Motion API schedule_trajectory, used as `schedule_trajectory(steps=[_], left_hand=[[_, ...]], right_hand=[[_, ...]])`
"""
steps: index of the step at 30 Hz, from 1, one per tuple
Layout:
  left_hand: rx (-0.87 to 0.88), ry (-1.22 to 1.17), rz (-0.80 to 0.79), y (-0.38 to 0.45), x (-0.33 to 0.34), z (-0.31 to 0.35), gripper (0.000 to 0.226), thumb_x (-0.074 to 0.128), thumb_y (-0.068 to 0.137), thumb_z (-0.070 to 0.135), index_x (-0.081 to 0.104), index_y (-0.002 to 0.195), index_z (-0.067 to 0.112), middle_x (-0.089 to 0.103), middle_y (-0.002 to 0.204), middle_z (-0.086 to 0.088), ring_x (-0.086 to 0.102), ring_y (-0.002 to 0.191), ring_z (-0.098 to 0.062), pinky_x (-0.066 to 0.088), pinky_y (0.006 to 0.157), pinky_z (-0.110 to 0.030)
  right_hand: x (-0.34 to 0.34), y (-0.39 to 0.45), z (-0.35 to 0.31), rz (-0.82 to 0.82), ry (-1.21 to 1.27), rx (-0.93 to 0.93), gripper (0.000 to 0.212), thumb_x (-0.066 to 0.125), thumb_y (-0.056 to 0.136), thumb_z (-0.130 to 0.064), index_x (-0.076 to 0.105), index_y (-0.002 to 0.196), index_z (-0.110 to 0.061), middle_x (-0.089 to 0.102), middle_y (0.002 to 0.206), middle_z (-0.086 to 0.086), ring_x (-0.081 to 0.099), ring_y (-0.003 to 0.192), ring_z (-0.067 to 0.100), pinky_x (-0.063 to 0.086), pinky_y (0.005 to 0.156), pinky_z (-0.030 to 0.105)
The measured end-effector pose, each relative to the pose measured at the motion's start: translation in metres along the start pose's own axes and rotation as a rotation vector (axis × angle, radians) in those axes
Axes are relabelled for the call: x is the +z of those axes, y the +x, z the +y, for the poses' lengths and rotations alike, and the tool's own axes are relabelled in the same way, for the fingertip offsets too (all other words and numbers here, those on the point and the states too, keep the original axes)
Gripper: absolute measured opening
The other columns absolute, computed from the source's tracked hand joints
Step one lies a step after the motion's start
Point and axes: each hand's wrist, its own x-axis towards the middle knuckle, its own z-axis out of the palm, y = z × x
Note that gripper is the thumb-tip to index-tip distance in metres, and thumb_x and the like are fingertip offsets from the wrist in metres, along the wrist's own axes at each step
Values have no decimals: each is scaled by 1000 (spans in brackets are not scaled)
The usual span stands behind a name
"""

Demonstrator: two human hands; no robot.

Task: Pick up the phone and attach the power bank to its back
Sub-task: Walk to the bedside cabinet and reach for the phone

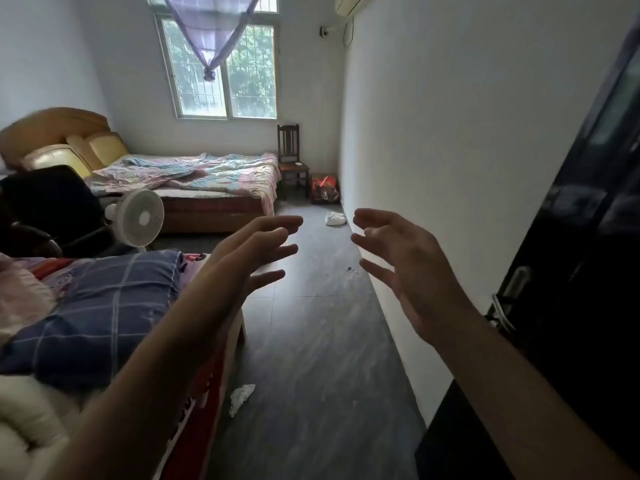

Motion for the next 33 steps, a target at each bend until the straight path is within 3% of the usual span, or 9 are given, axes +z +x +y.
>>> schedule_trajectory(steps=[15, 18, 23, 29, 33], left_hand=[[-61, 4, 18, 137, -37, -48, 44, 61, 75, 56, 73, 114, 42, 69, 132, 14, 67, 118, -7, 51, 103, -43], [-56, 2, 53, 177, -35, -54, 48, 61, 69, 60, 74, 112, 43, 68, 135, 9, 66, 120, -10, 51, 103, -44], [-56, -17, 75, 263, -16, -62, 37, 62, 67, 60, 76, 99, 52, 69, 134, 10, 67, 119, -11, 50, 104, -45], [-49, 10, 96, 365, 9, -82, 33, 57, 84, 46, 74, 112, 42, 70, 133, 9, 69, 117, -11, 50, 103, -45], [-82, 29, 101, 414, 20, -96, 34, 56, 84, 44, 71, 115, 38, 69, 134, 7, 68, 117, -11, 50, 104, -45]], right_hand=[[22, 162, 51, -30, -45, 36, 23, 51, 104, -21, 67, 107, -37, 66, 129, -9, 63, 123, 16, 51, 102, 35], [11, 206, 56, -31, -30, 26, 23, 52, 103, -20, 67, 104, -37, 66, 131, -5, 62, 124, 18, 50, 107, 40], [-24, 291, 64, -42, -16, 33, 24, 53, 102, -19, 69, 103, -36, 67, 130, -1, 62, 124, 19, 50, 107, 43], [-67, 392, 80, -24, -3, 60, 26, 52, 101, -17, 70, 119, -25, 67, 130, -1, 62, 123, 19, 49, 108, 44], [-88, 441, 91, -8, 36, 80, 28, 51, 101, -18, 69, 123, -22, 69, 128, 0, 64, 121, 18, 49, 108, 45]])
